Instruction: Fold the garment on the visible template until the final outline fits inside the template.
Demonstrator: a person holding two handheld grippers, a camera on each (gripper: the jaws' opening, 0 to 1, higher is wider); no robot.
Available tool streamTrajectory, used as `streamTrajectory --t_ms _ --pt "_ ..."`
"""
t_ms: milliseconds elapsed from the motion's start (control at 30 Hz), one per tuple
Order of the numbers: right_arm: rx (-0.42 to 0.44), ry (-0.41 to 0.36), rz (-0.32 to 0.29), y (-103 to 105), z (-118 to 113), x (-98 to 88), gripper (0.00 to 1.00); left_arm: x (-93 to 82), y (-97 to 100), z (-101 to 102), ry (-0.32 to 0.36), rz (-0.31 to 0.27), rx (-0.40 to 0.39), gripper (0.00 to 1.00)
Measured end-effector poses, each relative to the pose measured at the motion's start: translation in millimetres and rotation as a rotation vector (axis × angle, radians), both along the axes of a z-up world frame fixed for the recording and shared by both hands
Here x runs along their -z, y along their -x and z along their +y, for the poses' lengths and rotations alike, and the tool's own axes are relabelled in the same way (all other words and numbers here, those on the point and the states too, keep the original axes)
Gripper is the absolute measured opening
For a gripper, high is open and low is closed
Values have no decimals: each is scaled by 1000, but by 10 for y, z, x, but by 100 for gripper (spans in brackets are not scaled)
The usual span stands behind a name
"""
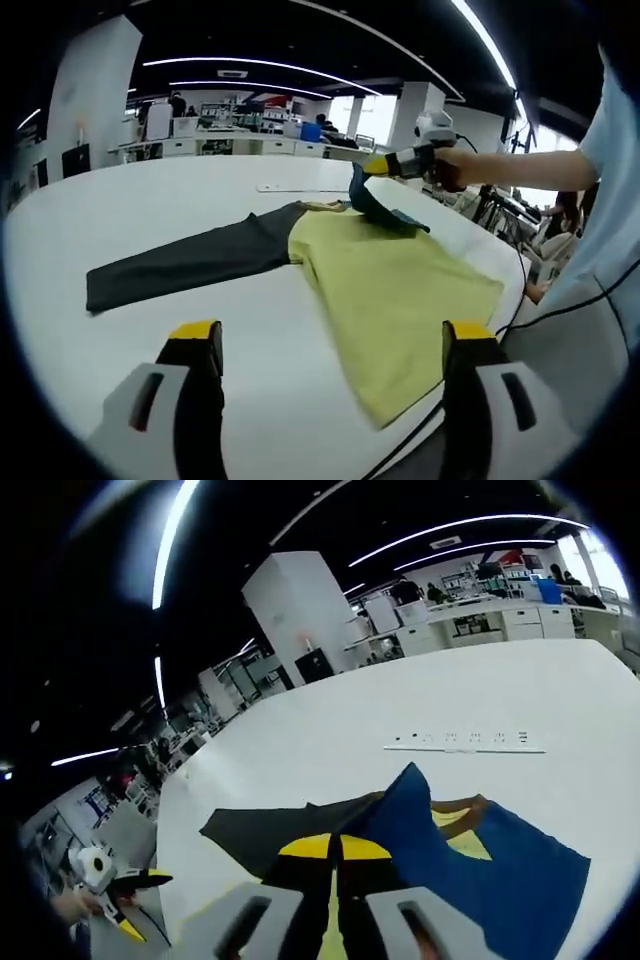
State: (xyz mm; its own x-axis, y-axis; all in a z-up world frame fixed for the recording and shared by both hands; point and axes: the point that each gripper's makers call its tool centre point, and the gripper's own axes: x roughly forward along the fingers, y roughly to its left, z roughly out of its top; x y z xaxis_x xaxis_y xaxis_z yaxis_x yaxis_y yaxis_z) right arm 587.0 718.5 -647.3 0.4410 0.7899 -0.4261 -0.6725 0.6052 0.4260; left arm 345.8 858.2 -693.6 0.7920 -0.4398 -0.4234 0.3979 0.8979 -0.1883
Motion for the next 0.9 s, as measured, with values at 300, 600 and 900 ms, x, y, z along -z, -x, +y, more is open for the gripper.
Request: streamTrajectory --t_ms 300,600,900 --pt "-98 14 2 165 642 112 0 -22 -12 62 -5 -14 -18 86" --pt "-134 39 35 294 851 319 0 -26 -18 55 -6 -15 -18 86" --pt "-122 69 89 280 947 627 0 -42 -35 87 3 -21 -34 85"
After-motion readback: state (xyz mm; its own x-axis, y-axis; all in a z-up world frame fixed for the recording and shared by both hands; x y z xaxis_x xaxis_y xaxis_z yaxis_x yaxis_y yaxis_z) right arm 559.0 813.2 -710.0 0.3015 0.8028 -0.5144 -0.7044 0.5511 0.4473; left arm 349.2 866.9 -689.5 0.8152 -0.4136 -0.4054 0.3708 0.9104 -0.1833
